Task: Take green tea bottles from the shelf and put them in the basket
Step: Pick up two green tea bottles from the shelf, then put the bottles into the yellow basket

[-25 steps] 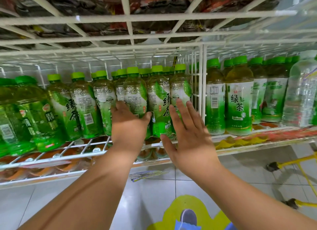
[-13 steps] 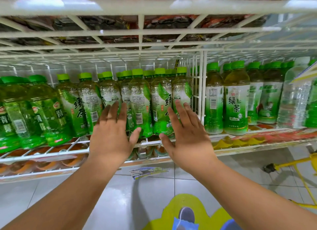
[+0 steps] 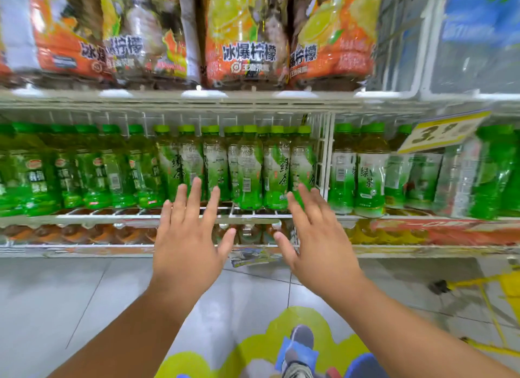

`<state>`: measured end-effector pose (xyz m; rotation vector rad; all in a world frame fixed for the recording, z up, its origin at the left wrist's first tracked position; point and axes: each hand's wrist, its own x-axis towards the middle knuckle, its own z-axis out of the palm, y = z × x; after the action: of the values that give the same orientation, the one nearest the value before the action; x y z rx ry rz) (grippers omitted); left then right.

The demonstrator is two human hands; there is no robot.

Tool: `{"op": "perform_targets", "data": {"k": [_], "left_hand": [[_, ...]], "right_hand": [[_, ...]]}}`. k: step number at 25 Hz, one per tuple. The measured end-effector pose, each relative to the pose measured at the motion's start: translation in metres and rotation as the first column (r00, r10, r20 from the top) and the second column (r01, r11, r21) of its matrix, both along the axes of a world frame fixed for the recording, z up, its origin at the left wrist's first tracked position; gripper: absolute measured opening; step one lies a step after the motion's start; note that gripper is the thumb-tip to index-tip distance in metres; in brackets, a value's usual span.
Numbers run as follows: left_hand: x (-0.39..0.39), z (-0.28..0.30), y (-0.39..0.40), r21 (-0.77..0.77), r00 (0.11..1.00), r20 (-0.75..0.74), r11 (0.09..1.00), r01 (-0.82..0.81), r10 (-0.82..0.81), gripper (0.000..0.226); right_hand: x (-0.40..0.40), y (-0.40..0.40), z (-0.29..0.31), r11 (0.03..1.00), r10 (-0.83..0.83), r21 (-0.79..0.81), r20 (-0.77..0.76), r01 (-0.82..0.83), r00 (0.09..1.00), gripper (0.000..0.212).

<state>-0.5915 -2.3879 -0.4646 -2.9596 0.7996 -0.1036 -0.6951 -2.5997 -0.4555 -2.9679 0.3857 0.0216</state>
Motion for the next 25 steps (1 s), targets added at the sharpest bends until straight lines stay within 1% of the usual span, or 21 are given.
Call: {"op": "perform_targets", "data": {"k": [4,7,10,12,14,17,19,21,23,25], "left_hand": [[-0.057,0.042,0.028,-0.107,0.998,-0.059,0.994,0.002,-0.008,0.078],[-0.109,0.075,0.05,-0.106,0.995,-0.103,0.994,0.0,-0.011,0.078],[-0.155,0.126,0.074,-0.149,0.992,-0.121,0.988,-0.033,0.015,0.081],[-0.191,0.162,0.097,-0.141,0.988,-0.155,0.99,-0.013,-0.009,0.082],[-0.226,0.204,0.126,-0.171,0.987,-0.159,0.985,0.0,-0.028,0.083],[-0.292,0.264,0.155,-0.213,0.985,-0.172,0.976,-0.048,0.011,0.081],[-0.339,0.295,0.17,-0.241,0.979,-0.198,0.967,-0.083,0.035,0.077],[-0.377,0.317,0.178,-0.231,0.986,-0.164,0.973,-0.025,-0.014,0.078],[-0.408,0.338,0.182,-0.203,0.991,-0.116,0.978,0.041,-0.066,0.079],[-0.424,0.356,0.181,-0.185,0.99,-0.106,0.98,0.069,-0.09,0.079]], "right_hand": [[-0.054,0.021,0.055,1.0,-0.003,0.025,0.03,0.002,1.0,0.078],[-0.104,0.045,0.093,0.998,0.04,0.043,-0.033,-0.038,0.999,0.08],[-0.159,0.076,0.133,0.996,0.072,0.052,-0.062,-0.069,0.996,0.083],[-0.197,0.097,0.163,0.997,0.065,0.041,-0.087,-0.062,0.994,0.085],[-0.237,0.123,0.199,0.998,0.059,0.041,-0.066,-0.057,0.996,0.081],[-0.3,0.148,0.248,0.996,0.023,0.092,-0.042,-0.019,0.999,0.078],[-0.345,0.169,0.277,0.985,-0.033,0.168,-0.015,0.035,0.999,0.079],[-0.383,0.181,0.299,0.979,-0.066,0.196,0.026,0.06,0.997,0.078],[-0.416,0.188,0.324,0.985,-0.075,0.159,0.061,0.065,0.995,0.076],[-0.439,0.19,0.347,0.99,-0.08,0.122,0.076,0.071,0.994,0.082]]}}
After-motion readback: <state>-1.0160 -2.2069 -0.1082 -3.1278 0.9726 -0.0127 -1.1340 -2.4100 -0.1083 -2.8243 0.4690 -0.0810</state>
